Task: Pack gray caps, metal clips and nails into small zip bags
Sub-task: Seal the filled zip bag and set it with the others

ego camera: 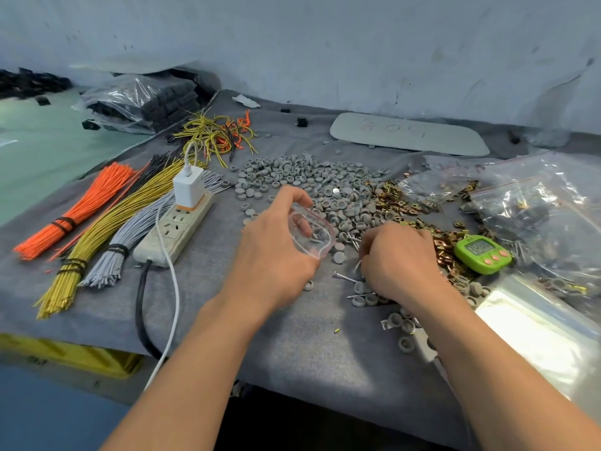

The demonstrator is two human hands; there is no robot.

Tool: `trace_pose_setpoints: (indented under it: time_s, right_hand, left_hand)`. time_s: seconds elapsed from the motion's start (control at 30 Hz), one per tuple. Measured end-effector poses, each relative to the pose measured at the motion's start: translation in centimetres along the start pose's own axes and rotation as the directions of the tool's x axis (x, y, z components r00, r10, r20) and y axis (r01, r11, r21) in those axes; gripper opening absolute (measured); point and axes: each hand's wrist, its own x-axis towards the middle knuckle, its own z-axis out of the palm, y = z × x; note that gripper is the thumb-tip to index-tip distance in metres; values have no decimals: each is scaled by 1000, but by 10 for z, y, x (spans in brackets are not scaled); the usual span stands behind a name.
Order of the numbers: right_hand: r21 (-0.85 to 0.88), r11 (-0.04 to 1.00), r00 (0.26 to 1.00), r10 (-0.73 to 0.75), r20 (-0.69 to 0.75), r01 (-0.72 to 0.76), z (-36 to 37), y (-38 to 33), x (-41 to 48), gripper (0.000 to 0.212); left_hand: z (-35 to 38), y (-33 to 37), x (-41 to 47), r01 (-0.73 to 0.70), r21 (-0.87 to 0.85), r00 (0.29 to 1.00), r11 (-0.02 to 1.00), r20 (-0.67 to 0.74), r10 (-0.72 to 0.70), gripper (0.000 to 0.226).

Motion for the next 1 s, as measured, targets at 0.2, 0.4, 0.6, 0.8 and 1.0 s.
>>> trace_pose_setpoints:
  time_s: [0.2, 0.4, 0.6, 0.8, 1.0]
  right_hand:
    - [-50, 982, 983, -179, 33, 180, 2, 4, -3, 17]
    - [37, 961, 955, -277, 104, 274, -2, 7, -2, 21]
    - [384, 909, 987, -149, -68, 164, -7, 10, -13, 16]
    - [554, 766, 942, -213, -258, 325, -21, 2, -28, 20]
    - [636, 683, 933, -256, -252, 360, -21, -10, -30, 19]
  left_hand:
    - [2, 2, 0, -2, 37, 1000, 999, 0, 2, 57]
    - [6, 1, -1, 8, 54, 1000, 999, 17, -9, 57]
    - [10, 3, 1, 14, 65, 999, 998, 30, -16, 56]
    - [21, 9, 3, 36, 109, 994, 993, 96, -46, 66]
    - [25, 13, 0, -37, 56, 991, 998, 134, 29, 64]
